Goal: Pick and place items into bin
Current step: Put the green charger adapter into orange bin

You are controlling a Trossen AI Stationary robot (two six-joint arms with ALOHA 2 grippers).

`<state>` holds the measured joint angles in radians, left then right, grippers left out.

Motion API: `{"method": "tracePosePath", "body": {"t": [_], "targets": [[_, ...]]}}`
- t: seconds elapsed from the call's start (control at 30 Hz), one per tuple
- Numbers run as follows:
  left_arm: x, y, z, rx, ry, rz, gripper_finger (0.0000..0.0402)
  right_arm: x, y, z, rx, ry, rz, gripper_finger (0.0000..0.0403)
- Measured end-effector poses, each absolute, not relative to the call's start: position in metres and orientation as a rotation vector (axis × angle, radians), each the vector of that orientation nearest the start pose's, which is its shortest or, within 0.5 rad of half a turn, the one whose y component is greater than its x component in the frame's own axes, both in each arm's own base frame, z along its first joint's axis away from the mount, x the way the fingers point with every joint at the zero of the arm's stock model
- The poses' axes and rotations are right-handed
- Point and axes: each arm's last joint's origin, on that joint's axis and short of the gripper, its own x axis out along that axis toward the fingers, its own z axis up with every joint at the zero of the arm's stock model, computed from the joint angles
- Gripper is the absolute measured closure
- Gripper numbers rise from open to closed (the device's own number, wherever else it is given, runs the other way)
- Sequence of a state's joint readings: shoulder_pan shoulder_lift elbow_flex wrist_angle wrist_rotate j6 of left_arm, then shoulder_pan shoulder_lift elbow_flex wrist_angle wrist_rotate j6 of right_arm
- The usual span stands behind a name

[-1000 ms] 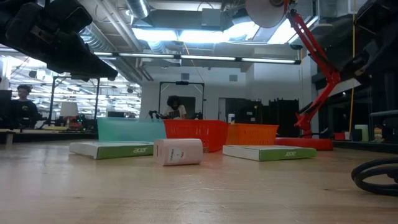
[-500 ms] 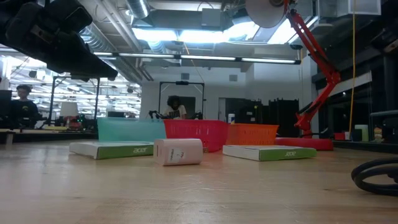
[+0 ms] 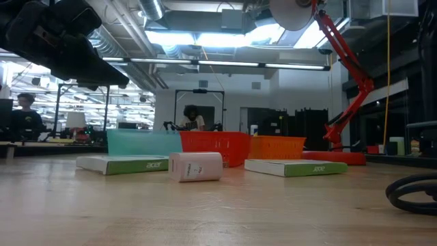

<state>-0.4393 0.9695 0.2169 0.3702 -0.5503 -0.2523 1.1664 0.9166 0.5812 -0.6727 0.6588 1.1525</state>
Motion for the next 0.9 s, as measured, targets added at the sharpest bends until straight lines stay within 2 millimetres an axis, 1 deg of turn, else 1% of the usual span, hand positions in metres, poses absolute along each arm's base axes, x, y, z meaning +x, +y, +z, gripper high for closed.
{"method": "tracePosePath", "body": {"t": [0.07, 0.13, 0.3, 0.4, 0.5, 0.6, 0.9], "targets": [[0.166, -0.061, 0.163, -0.068, 0.320, 0.151, 0.0398, 0.080, 0.144, 0.209, 0.286, 0.783, 0.044, 0.0403], [0.166, -0.061, 0.163, -0.074, 0.319, 0.154, 0.0398, 0.082, 0.149, 0.209, 0.280, 0.801, 0.043, 0.0403], [0.166, -0.061, 0.163, -0.090, 0.317, 0.160, 0.0398, 0.084, 0.159, 0.216, 0.276, 0.802, 0.052, 0.0403], [0.166, -0.061, 0.163, -0.090, 0.317, 0.161, 0.0398, 0.088, 0.169, 0.225, 0.277, 0.800, 0.060, 0.0403], [0.166, -0.061, 0.163, -0.090, 0.317, 0.161, 0.0398, 0.089, 0.180, 0.231, 0.215, 0.816, 0.068, 0.0403], [0.166, -0.061, 0.163, -0.090, 0.317, 0.161, 0.0398, 0.091, 0.186, 0.235, 0.176, 0.832, 0.047, 0.0403], [0.166, -0.061, 0.163, -0.089, 0.318, 0.162, 0.0398, 0.094, 0.193, 0.222, 0.104, 0.861, 0.017, 0.0403]]}}
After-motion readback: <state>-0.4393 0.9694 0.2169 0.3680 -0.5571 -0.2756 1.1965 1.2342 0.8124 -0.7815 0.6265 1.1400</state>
